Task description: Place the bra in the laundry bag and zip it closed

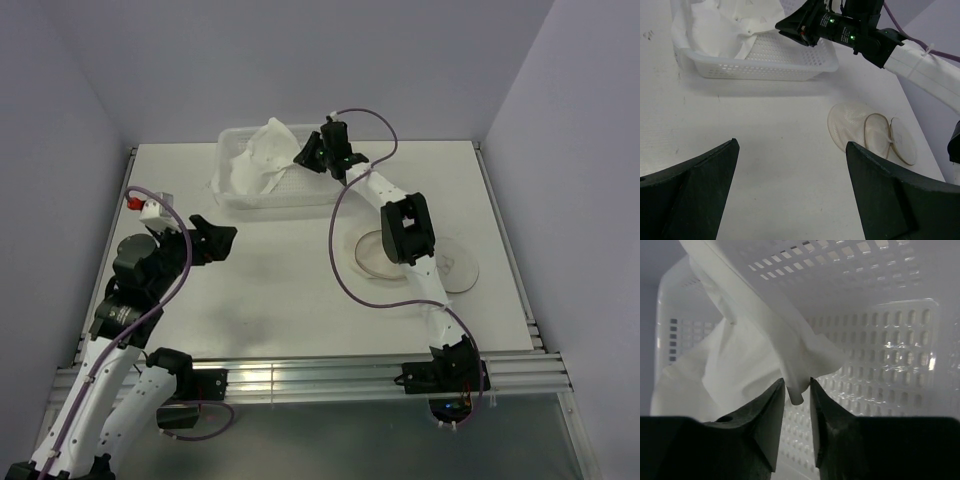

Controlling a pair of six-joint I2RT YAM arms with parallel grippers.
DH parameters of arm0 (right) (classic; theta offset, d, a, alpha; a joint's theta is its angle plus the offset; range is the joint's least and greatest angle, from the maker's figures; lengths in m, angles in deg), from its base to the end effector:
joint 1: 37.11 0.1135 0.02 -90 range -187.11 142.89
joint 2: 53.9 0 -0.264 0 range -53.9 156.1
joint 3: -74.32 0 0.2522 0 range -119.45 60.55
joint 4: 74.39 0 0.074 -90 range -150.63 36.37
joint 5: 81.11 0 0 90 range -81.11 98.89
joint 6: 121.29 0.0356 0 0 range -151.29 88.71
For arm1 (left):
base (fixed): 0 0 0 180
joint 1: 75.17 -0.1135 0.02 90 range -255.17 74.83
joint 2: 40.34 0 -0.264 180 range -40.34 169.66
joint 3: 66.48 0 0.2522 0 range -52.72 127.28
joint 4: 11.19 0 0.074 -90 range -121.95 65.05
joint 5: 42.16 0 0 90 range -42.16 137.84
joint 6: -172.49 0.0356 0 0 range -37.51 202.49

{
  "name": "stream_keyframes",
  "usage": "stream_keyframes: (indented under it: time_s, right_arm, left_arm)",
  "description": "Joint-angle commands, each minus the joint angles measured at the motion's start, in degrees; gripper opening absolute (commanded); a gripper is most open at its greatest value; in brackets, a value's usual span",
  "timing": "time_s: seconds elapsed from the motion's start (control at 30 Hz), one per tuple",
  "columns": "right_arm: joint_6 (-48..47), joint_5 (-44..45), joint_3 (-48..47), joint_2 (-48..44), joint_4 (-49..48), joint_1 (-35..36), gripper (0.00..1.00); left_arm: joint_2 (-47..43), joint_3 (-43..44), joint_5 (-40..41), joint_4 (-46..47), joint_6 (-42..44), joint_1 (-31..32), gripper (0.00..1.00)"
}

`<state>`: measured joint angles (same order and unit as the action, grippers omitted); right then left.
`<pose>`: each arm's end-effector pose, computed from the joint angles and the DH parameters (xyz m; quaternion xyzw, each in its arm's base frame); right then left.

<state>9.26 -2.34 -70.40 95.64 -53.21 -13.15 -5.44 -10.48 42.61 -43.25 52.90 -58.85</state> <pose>0.5425 0.2487 0.1784 0.0705 0.8426 0.3516 0.4017 0.1394 -0.0442 0.3345 -0.0602 0.7688 -0.2803 0.5716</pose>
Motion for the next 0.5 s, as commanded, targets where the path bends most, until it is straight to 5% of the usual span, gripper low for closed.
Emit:
stream_keyframes:
  time_s: [0.0, 0.23, 0.47]
  right_arm:
    - [0.58, -0.73, 0.25, -0.21, -1.7, -0.15, 0.31]
    - [-4.34, 2.08, -0.16, -3.37, -6.81, 0.82, 0.01]
    - [-7.77, 2.44, -0.27, -9.78, -10.05, 1.43, 0.0]
  left_arm:
    - [-1.32, -0.49, 0.13, 1.61, 0.76, -0.23, 0.95]
    - [-1.41, -0.84, -0.3, 1.26, 1.28, -0.23, 0.93]
    - [-2.73, -2.25, 0.22, 2.4, 1.02, -0.23, 0.92]
